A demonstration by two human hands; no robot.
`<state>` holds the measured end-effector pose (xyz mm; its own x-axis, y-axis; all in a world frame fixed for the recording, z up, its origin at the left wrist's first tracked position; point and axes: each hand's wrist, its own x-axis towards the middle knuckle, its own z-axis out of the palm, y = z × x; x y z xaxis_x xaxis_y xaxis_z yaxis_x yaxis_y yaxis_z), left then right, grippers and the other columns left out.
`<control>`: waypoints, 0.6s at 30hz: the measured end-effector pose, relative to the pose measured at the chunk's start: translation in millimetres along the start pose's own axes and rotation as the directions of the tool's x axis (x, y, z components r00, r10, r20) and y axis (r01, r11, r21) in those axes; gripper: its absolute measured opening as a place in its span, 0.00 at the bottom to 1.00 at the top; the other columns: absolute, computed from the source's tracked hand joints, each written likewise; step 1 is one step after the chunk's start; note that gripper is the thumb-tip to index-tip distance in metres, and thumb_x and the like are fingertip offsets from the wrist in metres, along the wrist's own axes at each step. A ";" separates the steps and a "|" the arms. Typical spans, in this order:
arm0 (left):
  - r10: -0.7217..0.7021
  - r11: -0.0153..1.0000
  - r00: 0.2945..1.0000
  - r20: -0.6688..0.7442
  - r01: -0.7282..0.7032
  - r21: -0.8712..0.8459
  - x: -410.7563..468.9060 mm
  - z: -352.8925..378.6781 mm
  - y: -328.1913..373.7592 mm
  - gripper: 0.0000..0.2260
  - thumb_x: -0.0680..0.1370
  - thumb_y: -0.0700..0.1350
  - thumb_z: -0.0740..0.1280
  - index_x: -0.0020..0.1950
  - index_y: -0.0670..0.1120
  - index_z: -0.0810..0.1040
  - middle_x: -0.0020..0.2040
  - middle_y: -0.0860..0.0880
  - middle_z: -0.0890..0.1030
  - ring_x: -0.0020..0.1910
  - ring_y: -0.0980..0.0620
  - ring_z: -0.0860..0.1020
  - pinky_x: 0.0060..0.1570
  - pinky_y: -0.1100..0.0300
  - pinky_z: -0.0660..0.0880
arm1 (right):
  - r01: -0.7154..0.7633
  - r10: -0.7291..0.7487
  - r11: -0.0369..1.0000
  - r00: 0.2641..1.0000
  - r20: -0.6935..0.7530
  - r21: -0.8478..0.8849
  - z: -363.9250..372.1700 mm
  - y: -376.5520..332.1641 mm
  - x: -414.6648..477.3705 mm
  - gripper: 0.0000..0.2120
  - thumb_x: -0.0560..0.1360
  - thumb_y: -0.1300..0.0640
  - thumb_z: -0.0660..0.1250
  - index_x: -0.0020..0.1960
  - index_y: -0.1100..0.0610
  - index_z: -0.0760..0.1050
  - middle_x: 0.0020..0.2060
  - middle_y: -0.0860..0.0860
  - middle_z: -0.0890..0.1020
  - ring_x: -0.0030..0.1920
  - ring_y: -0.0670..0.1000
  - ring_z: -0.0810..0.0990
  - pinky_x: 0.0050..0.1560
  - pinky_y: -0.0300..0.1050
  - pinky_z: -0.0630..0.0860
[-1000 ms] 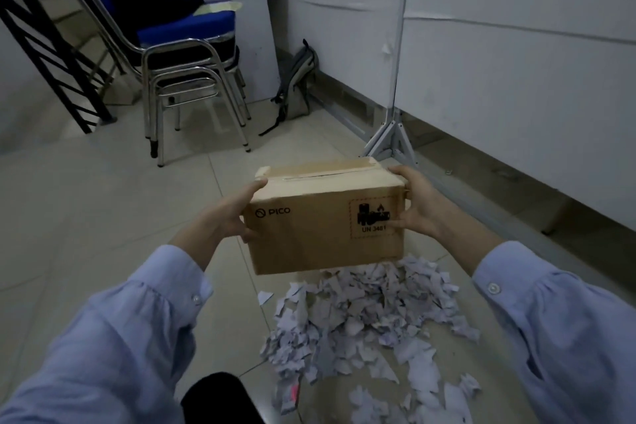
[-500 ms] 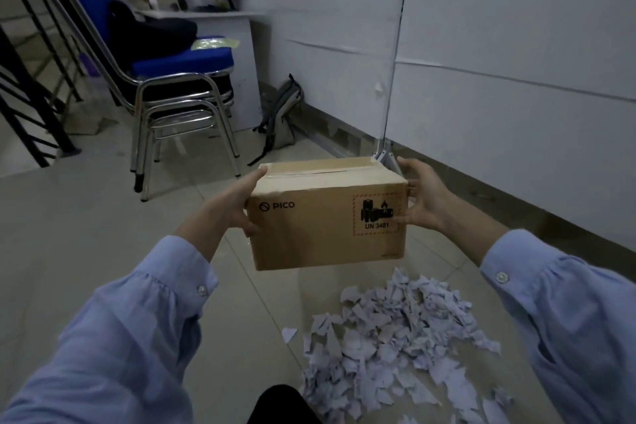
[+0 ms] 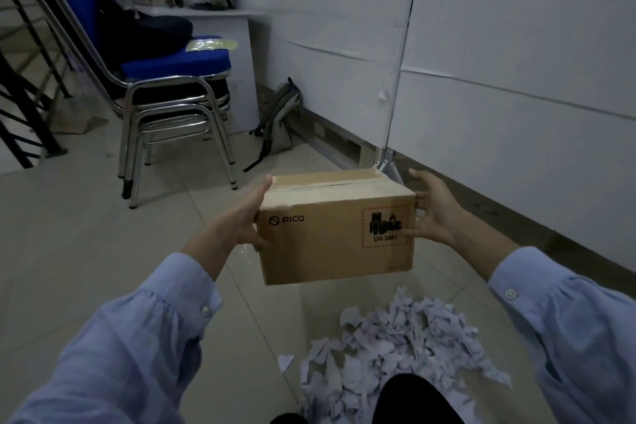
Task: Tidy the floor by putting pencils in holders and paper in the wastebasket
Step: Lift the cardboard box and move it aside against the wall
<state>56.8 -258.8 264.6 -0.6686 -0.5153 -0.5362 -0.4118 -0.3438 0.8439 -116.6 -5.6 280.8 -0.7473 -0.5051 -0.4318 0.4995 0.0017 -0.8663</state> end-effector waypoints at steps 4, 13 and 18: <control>-0.026 1.000 0.999 -0.024 0.026 -0.015 28.7 12.9 1.2 0.38 0.72 0.69 0.59 0.75 0.48 0.58 0.72 0.37 0.64 0.70 0.33 0.62 0.62 0.33 0.68 | -0.015 0.015 1.000 1.000 0.000 -0.010 -5.6 0.9 35.1 0.25 0.72 0.43 0.65 0.65 0.54 0.70 0.53 0.56 0.73 0.53 0.57 0.75 0.47 0.57 0.78; -0.091 0.995 0.995 -0.050 0.089 -0.037 94.2 25.3 18.7 0.39 0.72 0.70 0.58 0.76 0.47 0.58 0.74 0.38 0.62 0.72 0.34 0.59 0.67 0.33 0.62 | -0.048 0.049 0.998 0.998 0.035 -0.040 -13.6 -15.8 116.8 0.23 0.73 0.43 0.65 0.63 0.54 0.70 0.55 0.56 0.73 0.56 0.59 0.74 0.53 0.61 0.76; -0.125 0.991 0.990 -0.070 0.122 -0.050 146.3 25.3 29.0 0.38 0.72 0.71 0.56 0.75 0.49 0.59 0.74 0.39 0.62 0.73 0.35 0.58 0.67 0.32 0.61 | -0.096 0.098 0.994 0.994 0.053 -0.047 -5.9 -23.3 185.2 0.24 0.72 0.42 0.65 0.64 0.53 0.70 0.58 0.57 0.73 0.57 0.61 0.74 0.55 0.62 0.75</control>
<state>-68.6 -324.3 211.1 -0.5667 -0.5218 -0.6376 -0.4585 -0.4432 0.7703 -269.2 -94.1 219.5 -0.6702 -0.5474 -0.5011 0.5479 0.0904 -0.8316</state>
